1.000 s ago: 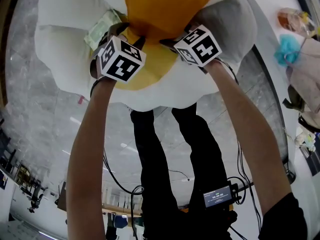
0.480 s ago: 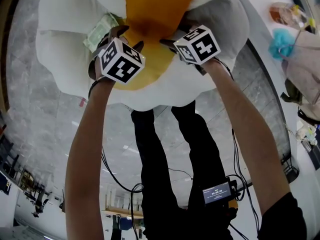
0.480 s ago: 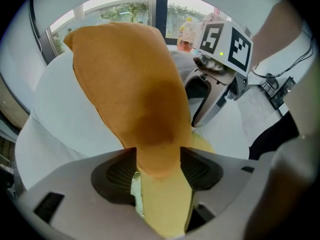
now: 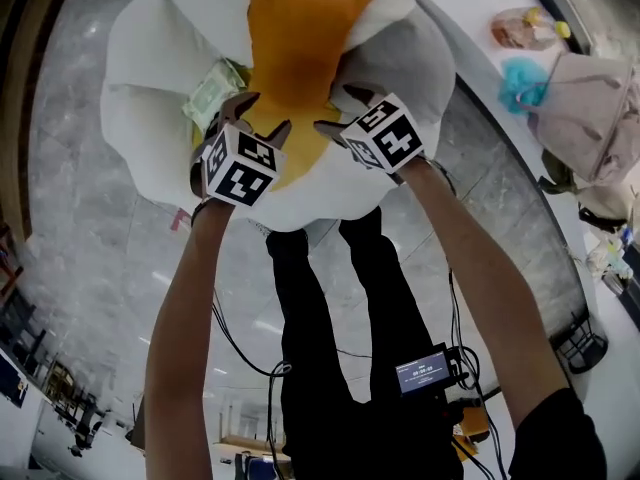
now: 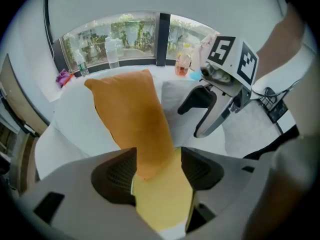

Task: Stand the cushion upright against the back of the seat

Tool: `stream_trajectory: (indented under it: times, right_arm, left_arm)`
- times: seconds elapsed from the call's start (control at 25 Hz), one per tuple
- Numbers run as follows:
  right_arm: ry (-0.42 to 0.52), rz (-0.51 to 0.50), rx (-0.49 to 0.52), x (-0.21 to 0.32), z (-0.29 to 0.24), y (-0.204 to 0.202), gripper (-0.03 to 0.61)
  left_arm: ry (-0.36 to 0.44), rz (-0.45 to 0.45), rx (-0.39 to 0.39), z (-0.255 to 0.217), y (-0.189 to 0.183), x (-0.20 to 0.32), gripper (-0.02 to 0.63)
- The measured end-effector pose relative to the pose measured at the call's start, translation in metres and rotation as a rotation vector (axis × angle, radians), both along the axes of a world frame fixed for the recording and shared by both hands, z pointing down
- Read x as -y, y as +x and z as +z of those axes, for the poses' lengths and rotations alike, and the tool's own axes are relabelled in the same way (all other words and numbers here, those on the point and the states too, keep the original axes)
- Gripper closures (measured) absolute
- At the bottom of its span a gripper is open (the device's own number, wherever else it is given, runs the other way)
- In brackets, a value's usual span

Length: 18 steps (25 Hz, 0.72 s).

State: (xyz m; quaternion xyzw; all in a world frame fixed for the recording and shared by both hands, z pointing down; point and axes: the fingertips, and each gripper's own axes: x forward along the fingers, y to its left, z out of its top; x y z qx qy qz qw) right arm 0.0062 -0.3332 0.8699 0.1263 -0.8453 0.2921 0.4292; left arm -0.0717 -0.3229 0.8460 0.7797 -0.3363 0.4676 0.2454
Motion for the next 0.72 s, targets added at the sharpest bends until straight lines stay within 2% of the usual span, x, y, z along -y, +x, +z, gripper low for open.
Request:
stream_trajectory:
  times: [0.24, 0.4, 0.72]
  right_arm:
    - [0.112, -0.032, 0.043, -0.009, -0.097, 0.007, 0.215]
    - [0.142, -0.03, 0.082, -0.031, -0.171, 0.023, 0.215]
    - [0.231, -0.008, 0.19, -0.06, -0.326, 0.052, 0.216]
  left_arm:
    - [0.087, -0.017, -0.032, -0.097, 0.022, -0.01, 0.325]
    - [0.106, -0.041, -0.101, -0.171, 0.04, -0.04, 0.325]
    - [0.243, -0.178, -0.221, -0.328, 0.07, -0.065, 0.342]
